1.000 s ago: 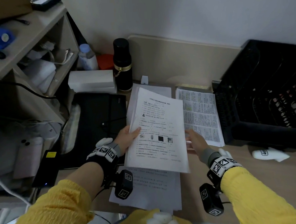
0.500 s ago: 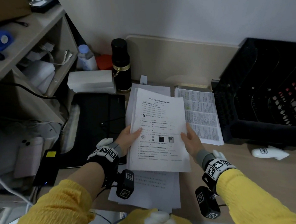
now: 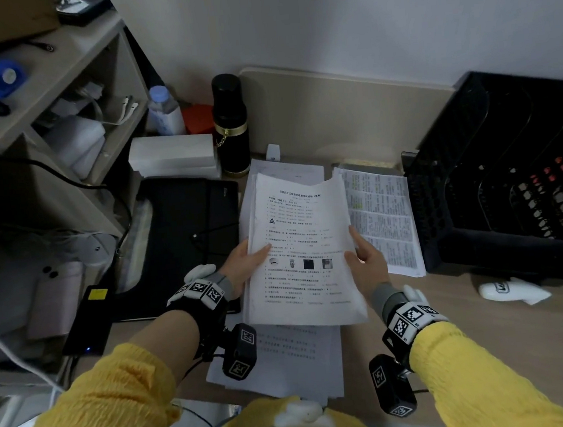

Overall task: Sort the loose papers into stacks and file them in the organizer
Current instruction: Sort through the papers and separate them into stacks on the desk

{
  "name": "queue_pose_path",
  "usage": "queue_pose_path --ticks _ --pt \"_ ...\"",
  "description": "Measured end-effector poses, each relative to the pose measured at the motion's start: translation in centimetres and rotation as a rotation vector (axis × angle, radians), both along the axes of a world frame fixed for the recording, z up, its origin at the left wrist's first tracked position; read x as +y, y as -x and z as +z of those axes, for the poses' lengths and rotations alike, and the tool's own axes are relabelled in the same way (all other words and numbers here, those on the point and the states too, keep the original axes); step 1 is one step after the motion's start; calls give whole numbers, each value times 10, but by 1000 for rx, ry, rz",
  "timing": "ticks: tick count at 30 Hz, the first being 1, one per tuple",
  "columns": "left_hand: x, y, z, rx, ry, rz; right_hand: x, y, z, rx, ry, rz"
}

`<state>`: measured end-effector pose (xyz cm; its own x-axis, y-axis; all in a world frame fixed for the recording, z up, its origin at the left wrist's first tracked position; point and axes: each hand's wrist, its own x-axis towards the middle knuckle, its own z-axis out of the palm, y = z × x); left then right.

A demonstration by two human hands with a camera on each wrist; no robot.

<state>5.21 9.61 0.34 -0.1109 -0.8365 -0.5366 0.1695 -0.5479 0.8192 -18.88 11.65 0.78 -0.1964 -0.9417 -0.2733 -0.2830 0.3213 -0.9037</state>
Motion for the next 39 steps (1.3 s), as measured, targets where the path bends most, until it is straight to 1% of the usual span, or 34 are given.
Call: queue_pose_path --ticks 7,11,15,18,21,24,29,33,36,39 --pt "-1 -2 3 -2 0 -13 -8 -2 1 2 -3 -126" --pt "-1 -3 7 31 -7 -3 -13 5 -8 54 -37 -120" --pt "-3 -4 7 -15 16 -35 -14 12 -14 29 -73 -111" --pt "-3 -1 6 -62 27 -13 -13 12 -15 50 -96 -117" --pt "-5 0 4 -100 40 42 -9 16 -14 101 -98 -168" --pt "-7 -3 1 -72 24 109 -6 24 -16 122 -132 -210" --pt "-9 -5 -2 -78 30 131 -5 32 -13 139 -164 -220" --pt "-8 -6 -4 -100 39 116 -5 35 -16 108 -185 -223" --pt "-7 -7 -5 -108 39 97 -4 33 -10 74 -222 -235" --pt "-3 -9 -9 -132 23 54 -1 33 -11 140 -259 -210"
